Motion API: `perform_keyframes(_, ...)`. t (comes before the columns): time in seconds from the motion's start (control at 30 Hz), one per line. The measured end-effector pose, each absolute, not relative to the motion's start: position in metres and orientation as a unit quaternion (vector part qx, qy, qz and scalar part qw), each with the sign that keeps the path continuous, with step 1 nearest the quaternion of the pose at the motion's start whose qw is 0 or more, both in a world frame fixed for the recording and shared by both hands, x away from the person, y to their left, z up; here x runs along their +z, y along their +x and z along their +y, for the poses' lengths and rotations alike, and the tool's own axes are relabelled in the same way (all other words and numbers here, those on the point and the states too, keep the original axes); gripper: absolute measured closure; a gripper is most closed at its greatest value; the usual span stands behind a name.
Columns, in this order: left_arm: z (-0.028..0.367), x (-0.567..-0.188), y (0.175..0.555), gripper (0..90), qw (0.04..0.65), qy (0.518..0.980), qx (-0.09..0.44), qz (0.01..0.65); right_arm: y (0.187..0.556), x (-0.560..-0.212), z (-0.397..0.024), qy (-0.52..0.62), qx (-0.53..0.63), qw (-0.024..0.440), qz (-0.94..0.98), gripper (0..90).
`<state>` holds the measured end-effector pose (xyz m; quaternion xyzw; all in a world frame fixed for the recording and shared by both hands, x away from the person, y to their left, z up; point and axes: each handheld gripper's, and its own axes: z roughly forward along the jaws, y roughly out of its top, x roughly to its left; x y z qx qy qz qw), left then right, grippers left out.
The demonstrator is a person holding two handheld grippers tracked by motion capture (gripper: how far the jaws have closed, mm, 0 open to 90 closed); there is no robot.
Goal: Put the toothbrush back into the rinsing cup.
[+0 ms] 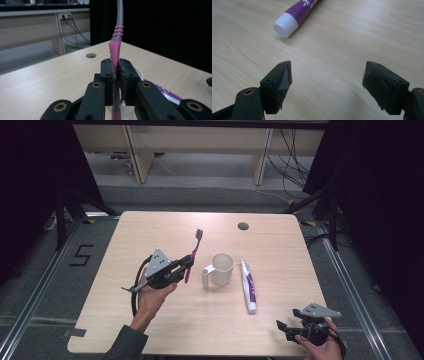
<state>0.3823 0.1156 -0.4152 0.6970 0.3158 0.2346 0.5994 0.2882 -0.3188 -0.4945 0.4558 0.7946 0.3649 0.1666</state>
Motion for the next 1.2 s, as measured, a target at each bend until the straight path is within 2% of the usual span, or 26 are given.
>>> perform_keyframes(0.7,0.073,-0.413,0.406,82.0,0.619,0.682,0.258,0.291,0.289,-0.496,-0.319,0.456,0.372,0.159,0.792,23.8)
perform_keyframes(1.0,0.072,-0.423,0.412,81.9,0.62,0.682,0.261,0.289,0.289,-0.496,-0.32,0.454,0.369,0.167,0.794,23.8)
perform_keyframes(1.2,0.072,-0.431,0.413,81.9,0.624,0.68,0.257,0.287,0.288,-0.497,-0.318,0.464,0.373,0.154,0.789,23.8)
